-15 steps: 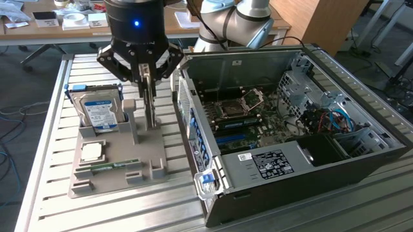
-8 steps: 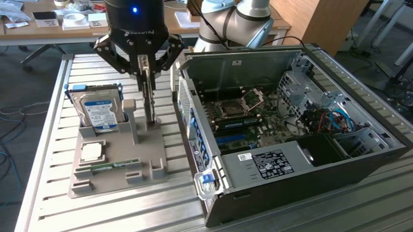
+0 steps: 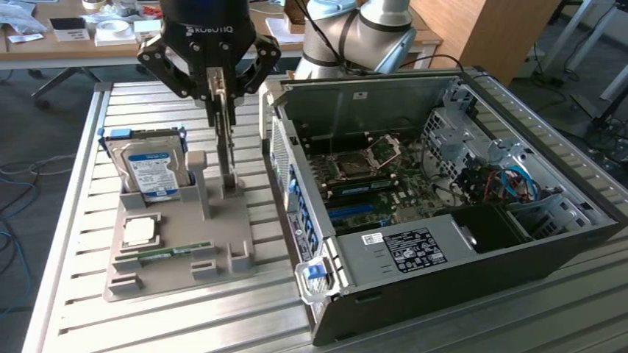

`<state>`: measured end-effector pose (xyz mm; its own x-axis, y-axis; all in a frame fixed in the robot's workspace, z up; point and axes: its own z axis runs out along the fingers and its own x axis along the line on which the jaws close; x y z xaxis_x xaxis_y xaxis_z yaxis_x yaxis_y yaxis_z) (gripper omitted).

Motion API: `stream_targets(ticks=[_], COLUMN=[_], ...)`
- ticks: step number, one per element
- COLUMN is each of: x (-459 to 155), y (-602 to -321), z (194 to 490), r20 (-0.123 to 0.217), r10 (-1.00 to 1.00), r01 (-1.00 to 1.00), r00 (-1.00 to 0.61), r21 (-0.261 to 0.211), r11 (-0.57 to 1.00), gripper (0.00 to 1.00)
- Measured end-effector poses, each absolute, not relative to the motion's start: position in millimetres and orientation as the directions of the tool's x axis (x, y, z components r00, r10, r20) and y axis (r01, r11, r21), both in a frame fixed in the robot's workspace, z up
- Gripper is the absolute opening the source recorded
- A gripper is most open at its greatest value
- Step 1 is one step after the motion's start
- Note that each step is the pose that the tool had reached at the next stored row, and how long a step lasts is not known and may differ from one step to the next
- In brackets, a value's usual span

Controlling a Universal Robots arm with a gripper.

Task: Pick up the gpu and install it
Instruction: 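Pick up the gpu and move the gpu toward the slot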

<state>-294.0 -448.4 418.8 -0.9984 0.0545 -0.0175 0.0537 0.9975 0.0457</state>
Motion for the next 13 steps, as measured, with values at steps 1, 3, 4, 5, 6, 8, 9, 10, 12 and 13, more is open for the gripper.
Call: stream_targets(ticks=[1,3,4,5,6,8,9,10,12,13], x=[-294.0,-293.9,-293.9,-293.9,-293.9,-293.9,-293.9,-293.9,-293.9,-293.9], y=[-448.4,-448.3,-448.3,-448.3,-448.3,-448.3,-448.3,-448.3,-448.3,-448.4], z=[418.8,418.9,419.0,419.0,418.9,419.0,419.0,419.0,419.1,419.4], r20=[-0.017,-0.017,-0.017,-0.017,-0.017,-0.017,-0.017,-0.017,-0.017,-0.017], r10=[0.055,0.055,0.055,0.054,0.054,0.055,0.055,0.054,0.055,0.055], r01=[0.054,0.054,0.054,0.054,0.054,0.054,0.054,0.054,0.054,0.054], r00=[-0.998,-0.998,-0.998,-0.998,-0.998,-0.998,-0.998,-0.998,-0.998,-0.998], r21=[0.046,0.046,0.046,0.046,0.046,0.046,0.046,0.046,0.046,0.046], r11=[0.998,0.998,0.998,0.998,0.998,0.998,0.998,0.998,0.998,0.998], gripper=[0.27,0.27,0.27,0.27,0.27,0.27,0.27,0.27,0.27,0.27])
